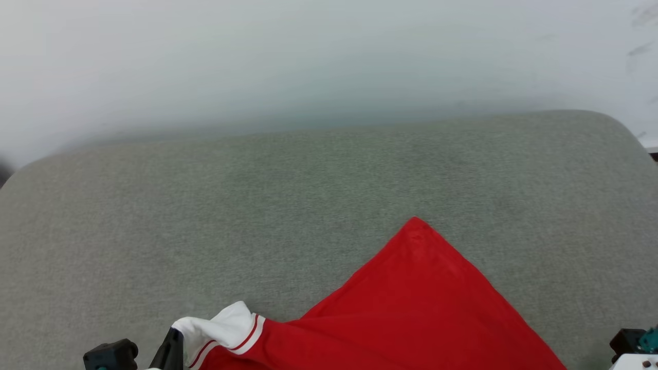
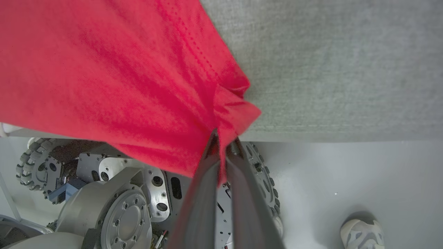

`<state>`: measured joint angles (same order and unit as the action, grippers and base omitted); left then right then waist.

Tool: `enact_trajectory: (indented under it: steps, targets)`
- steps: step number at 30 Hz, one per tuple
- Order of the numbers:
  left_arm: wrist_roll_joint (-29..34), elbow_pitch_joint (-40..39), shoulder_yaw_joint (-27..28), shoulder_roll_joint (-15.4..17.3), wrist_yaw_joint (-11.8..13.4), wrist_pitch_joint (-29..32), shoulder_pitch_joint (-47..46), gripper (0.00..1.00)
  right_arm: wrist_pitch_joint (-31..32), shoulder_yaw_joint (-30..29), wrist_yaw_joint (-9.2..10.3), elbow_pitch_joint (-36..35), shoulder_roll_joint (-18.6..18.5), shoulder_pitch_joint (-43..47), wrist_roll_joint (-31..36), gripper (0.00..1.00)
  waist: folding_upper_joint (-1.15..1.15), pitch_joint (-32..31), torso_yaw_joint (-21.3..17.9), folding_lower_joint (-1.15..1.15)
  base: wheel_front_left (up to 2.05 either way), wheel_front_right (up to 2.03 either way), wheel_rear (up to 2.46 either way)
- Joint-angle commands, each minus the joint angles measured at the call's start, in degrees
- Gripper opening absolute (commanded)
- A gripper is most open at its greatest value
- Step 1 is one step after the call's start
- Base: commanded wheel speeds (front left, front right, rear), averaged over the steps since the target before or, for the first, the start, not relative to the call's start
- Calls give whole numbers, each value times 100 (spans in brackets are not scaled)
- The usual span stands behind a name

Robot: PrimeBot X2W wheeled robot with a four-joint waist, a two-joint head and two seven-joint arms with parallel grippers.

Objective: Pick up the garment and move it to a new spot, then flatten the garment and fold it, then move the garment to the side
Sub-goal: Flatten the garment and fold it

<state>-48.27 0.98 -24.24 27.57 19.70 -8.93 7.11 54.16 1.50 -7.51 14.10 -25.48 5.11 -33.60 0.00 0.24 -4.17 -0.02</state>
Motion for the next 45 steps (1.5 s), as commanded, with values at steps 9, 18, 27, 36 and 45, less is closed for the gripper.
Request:
enact_trajectory:
  steps: [9, 18, 27, 36, 45]
  targets:
    - [42, -52, 23, 26, 32, -22, -191, 0, -1942, -504, 3, -632, 467, -219, 508, 100, 0, 203, -218, 2, 0, 0, 0]
    - [355, -327, -93, -43, -2, -103, -878, 0, -3466, -190, 3, -357, 583, -1474, 355, 100, 0, 955, 87, 2, 0, 0, 0]
    - [791, -701, -433, -238, -94, -98, -1726, 0, -1577, 570, 3, -33, 83, -3079, -213, 100, 0, 1737, 767, 2, 0, 0, 0]
    - [981, -653, -699, -492, -235, -138, -2247, 0, -13, 1115, 3, 128, 37, -3844, -311, 100, 0, 2251, 1223, 2, 0, 0, 0]
    - [912, -329, -768, -650, -345, -240, -2320, 0, 695, 1689, 1, 555, 35, -3716, -567, 0, 0, 2268, 1371, 2, 0, 0, 0]
